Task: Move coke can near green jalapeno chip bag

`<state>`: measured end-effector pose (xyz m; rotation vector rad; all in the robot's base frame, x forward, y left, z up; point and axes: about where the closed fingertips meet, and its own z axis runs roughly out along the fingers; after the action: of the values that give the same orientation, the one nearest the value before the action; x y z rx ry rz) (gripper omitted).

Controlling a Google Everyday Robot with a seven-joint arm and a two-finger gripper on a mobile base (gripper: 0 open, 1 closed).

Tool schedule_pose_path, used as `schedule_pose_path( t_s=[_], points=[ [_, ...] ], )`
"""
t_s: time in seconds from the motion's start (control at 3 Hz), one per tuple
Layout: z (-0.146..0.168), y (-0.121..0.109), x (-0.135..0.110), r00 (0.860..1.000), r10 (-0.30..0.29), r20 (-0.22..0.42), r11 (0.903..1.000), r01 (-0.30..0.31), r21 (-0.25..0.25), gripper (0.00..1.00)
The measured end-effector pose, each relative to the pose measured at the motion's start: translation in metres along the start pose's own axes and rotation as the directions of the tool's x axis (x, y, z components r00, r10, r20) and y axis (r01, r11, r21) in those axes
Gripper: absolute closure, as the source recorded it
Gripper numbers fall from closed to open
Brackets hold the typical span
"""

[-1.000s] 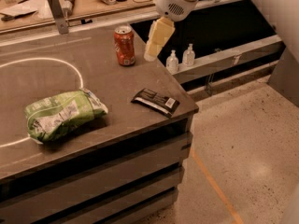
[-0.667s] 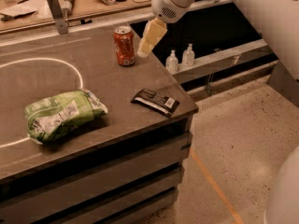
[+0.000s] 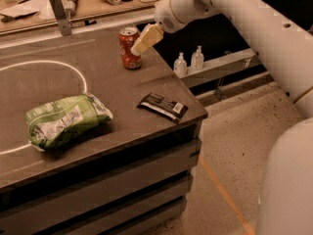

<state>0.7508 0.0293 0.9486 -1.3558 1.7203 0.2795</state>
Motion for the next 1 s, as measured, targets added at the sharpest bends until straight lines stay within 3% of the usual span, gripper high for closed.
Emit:
schedule_pose_path(
  t_s=[0.33, 0.67, 1.0],
  points=[
    [0.024, 0.002, -0.007, 0.998, 0.032, 0.061, 0.9987, -0.029, -0.042, 0.01],
    [0.051, 0.012, -0.006, 0.993, 0.090, 0.080, 0.9893, -0.080, -0.122, 0.26],
    [0.065, 0.021, -0.008, 0.992, 0.105, 0.076, 0.9804, -0.090, -0.175, 0.49]
  ],
)
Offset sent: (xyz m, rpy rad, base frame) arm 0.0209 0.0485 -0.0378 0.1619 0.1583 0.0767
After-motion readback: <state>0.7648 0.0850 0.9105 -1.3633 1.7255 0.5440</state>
